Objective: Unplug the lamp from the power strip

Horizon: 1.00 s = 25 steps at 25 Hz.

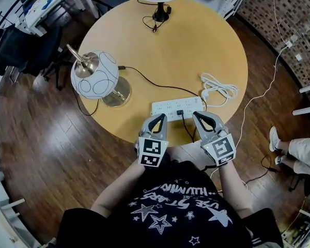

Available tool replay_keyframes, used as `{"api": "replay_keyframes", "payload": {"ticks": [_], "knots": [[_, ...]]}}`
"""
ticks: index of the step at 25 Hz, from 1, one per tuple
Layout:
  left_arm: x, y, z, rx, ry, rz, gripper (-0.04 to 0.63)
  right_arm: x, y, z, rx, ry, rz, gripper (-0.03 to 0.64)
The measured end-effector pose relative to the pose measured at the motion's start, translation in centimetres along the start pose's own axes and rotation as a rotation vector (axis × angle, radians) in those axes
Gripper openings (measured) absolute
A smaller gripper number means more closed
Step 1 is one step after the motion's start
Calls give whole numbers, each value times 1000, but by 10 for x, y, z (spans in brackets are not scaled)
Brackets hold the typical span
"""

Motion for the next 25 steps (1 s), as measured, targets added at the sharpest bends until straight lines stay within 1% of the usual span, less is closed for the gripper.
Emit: {"api": "replay_keyframes", "payload": {"ticks": [3,5,7,10,11,14,19,23,25], "knots": [[6,14,-7,-52,12,-66,5,-3,10,-2,-62,-9,-4,9],[5,22,-8,-84,10,-84,5,-3,17,-9,-91,-42,7,9],[4,30,-12,-117,-9,-86,5,-7,21,-18,-126,-68,48,9],[3,38,-24,-186,-35,-74,5,-17,22,-31,-166,-83,159,9],[3,40,-27,-207,-39,-69,5,-18,23,-33,-170,-91,182,9],[1,44,-29,-247,-55,-58,5,-18,27,-39,-186,-117,219,9],[2,49,-29,-272,-112,-13,5,-16,32,-45,-214,-165,302,9],[4,51,-30,-297,-111,11,5,-16,36,-47,-239,-241,344,9],[3,51,-31,-310,-122,10,5,-20,39,-50,-254,-266,370,12]]}}
Point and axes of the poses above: the fingertips, and each gripper's own axes: y forward along the fingers, x to its right, z out of its top, the point moved 2 cm from there along -y, backward along the fingers, and after that the axes turned 10 degrees about -z, right-handed, at the moved point
